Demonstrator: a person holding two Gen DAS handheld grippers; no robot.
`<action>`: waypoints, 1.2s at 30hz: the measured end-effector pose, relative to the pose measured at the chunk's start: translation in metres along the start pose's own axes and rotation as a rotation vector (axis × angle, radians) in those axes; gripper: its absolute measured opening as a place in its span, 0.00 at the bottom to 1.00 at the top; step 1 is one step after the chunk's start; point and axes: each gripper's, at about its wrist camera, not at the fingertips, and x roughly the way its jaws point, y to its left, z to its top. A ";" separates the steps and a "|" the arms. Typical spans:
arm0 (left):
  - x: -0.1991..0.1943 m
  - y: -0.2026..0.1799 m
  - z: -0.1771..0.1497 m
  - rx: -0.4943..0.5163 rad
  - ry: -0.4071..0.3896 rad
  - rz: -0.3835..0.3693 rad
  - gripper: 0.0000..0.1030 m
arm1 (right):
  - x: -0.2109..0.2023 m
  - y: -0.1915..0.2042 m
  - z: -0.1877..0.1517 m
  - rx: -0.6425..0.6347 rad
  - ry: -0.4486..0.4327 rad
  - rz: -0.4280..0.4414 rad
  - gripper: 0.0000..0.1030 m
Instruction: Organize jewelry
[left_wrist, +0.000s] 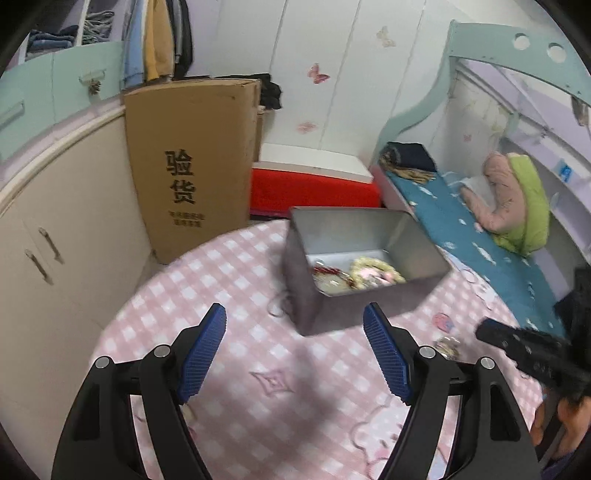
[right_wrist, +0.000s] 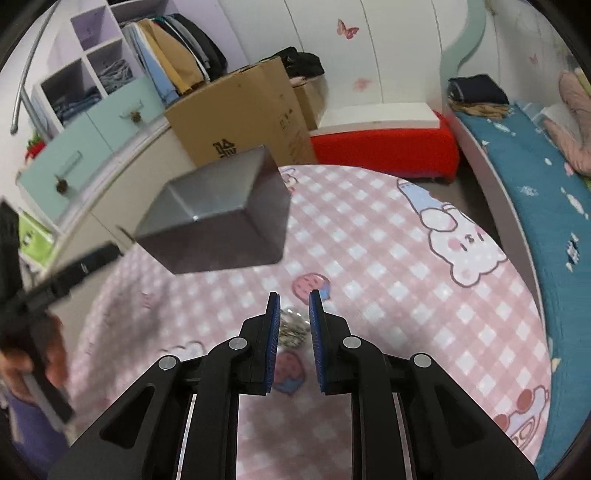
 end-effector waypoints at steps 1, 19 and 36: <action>-0.001 0.006 0.004 -0.032 -0.010 -0.011 0.72 | 0.000 0.001 -0.002 -0.008 -0.004 -0.003 0.17; 0.034 -0.081 -0.032 0.158 0.124 -0.232 0.72 | -0.036 -0.006 -0.019 -0.172 -0.147 -0.169 0.17; 0.081 -0.163 -0.054 0.406 0.199 -0.202 0.10 | -0.036 -0.046 -0.028 -0.031 -0.129 -0.136 0.42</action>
